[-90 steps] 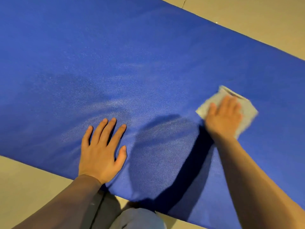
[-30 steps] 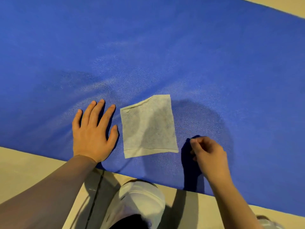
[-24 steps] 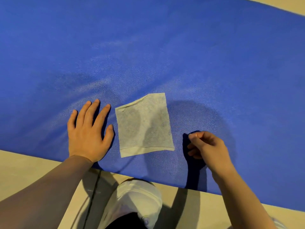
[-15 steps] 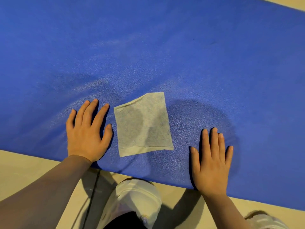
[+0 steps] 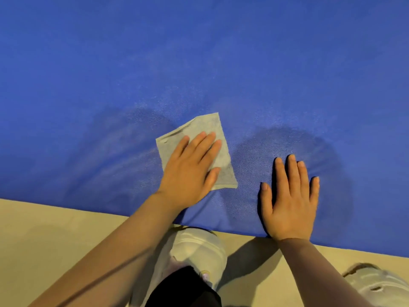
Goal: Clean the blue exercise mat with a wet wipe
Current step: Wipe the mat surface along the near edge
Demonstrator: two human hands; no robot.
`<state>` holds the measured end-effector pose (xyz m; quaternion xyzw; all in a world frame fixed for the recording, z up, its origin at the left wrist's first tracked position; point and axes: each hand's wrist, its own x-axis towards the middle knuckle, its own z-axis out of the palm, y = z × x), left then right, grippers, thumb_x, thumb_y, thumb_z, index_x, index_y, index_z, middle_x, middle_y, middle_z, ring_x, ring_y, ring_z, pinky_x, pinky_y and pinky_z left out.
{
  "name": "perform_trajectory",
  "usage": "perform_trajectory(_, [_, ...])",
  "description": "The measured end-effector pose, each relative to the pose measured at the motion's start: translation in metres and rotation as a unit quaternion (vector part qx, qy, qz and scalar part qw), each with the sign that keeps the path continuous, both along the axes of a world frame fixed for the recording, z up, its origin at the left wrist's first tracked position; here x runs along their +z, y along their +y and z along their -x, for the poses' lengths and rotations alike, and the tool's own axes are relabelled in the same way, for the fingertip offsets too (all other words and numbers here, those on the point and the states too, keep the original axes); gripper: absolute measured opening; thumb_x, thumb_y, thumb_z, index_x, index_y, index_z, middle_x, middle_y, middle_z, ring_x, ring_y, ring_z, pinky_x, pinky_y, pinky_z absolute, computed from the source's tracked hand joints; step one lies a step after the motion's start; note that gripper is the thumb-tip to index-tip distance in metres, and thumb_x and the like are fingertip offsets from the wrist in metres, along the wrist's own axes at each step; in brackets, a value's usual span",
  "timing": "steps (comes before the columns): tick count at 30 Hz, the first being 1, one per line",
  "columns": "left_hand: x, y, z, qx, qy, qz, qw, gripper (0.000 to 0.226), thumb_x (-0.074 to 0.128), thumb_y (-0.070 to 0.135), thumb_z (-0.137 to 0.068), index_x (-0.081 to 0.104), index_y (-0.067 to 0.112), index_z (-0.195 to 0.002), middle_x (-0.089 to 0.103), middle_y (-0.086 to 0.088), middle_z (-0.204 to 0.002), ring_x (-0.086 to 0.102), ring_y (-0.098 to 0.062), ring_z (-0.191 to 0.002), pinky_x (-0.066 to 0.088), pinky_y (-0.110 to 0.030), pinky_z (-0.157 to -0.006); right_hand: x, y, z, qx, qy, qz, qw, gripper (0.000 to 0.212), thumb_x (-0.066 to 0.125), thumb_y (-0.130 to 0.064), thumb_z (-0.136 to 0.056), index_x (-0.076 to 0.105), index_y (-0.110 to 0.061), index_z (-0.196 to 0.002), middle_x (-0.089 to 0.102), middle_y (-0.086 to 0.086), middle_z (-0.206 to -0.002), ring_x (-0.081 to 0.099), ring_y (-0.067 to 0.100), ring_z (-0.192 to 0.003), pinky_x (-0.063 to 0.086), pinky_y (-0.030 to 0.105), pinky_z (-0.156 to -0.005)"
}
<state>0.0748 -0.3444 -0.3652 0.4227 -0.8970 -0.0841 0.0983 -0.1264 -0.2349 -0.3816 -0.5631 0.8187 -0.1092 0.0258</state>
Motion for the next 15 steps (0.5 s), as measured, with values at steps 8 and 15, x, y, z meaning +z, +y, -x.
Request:
perform_trajectory(8, [-0.01, -0.067, -0.148, 0.309, -0.073, -0.12, 0.941, 0.076, 0.016, 0.055, -0.094, 0.023, 0.011, -0.157, 0.017, -0.012, -0.164, 0.012, -0.029, -0.152, 0.008, -0.05, -0.12, 0.0, 0.0, -0.002, 0.004, -0.01, 0.014, 1.0, 0.06, 0.032, -0.044, -0.097, 0.046, -0.011, -0.145, 0.037, 0.015, -0.154, 0.03, 0.033, -0.144, 0.014, 0.054, -0.117])
perform_trajectory(15, [-0.006, 0.005, -0.141, 0.314, -0.105, -0.116, 0.936, 0.076, 0.01, 0.053, -0.098, 0.023, 0.004, -0.155, 0.019, -0.017, -0.162, 0.015, -0.033, -0.15, 0.01, -0.051, -0.118, -0.003, -0.002, -0.002, -0.001, -0.001, 0.023, 1.0, 0.059, 0.033, -0.042, -0.096, 0.046, -0.01, -0.144, 0.037, 0.016, -0.154, 0.031, 0.034, -0.143, 0.014, 0.055, -0.116])
